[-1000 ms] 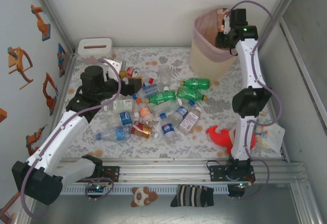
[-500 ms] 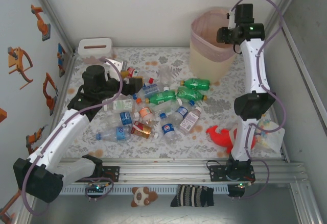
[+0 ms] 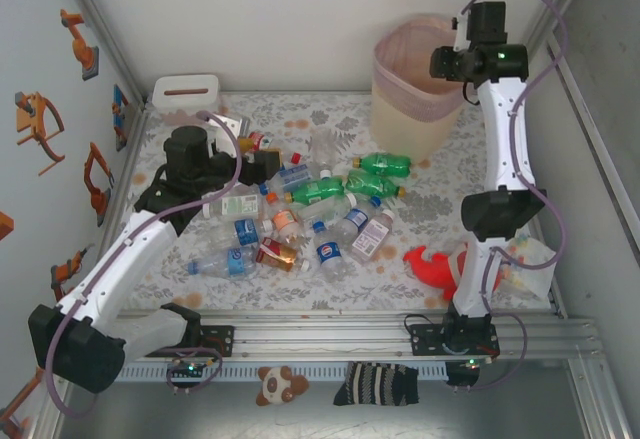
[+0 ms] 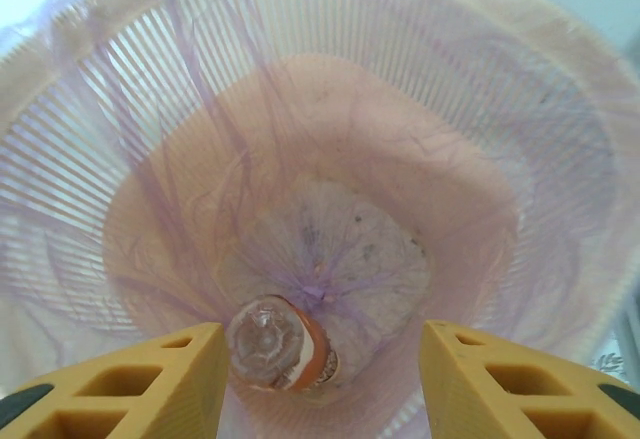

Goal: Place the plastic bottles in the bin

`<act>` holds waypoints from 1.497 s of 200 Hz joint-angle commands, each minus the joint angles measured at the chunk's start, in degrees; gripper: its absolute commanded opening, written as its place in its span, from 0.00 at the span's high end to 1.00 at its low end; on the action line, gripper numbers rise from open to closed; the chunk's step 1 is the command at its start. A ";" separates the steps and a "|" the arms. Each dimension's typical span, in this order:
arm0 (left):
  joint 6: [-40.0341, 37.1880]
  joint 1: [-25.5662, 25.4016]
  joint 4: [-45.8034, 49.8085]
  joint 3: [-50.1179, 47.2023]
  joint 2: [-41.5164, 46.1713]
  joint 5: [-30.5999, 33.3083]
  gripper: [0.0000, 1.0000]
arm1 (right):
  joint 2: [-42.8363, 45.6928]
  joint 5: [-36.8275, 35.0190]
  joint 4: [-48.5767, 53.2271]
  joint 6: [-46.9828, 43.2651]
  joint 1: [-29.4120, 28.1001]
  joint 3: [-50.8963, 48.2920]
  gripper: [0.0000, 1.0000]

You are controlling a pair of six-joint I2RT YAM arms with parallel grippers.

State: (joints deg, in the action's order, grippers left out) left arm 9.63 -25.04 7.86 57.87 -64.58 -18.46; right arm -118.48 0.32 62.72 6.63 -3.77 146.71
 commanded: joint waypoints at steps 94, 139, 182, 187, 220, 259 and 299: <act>2.83 0.63 1.07 2.78 -4.27 2.28 0.18 | 13.20 -9.16 -7.59 34.33 1.02 -22.78 0.39; 2.68 0.95 1.70 2.34 -3.55 2.54 0.18 | 8.94 -5.28 -7.91 38.65 0.95 -24.03 0.41; 2.50 1.74 2.56 1.68 -2.48 2.55 0.18 | 8.70 -13.52 -7.20 33.44 1.16 -23.33 0.67; 2.50 1.82 2.59 1.72 -2.34 2.44 0.18 | 8.69 -14.08 -7.05 32.69 1.26 -23.11 0.70; 2.50 2.38 2.65 1.47 -1.91 2.20 0.18 | 8.70 -17.16 -5.85 27.58 2.69 -21.83 0.79; 2.50 3.10 2.97 1.72 -2.12 1.52 0.18 | 7.97 -15.78 -6.15 19.36 5.36 -20.31 0.85; 2.50 3.50 3.33 2.12 -2.52 1.13 0.18 | 4.06 -12.38 -6.53 11.71 7.34 -14.95 0.87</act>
State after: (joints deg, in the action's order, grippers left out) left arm 11.79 -21.96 10.37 59.24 -67.66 -16.32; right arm -112.27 -12.43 56.95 24.64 1.93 127.52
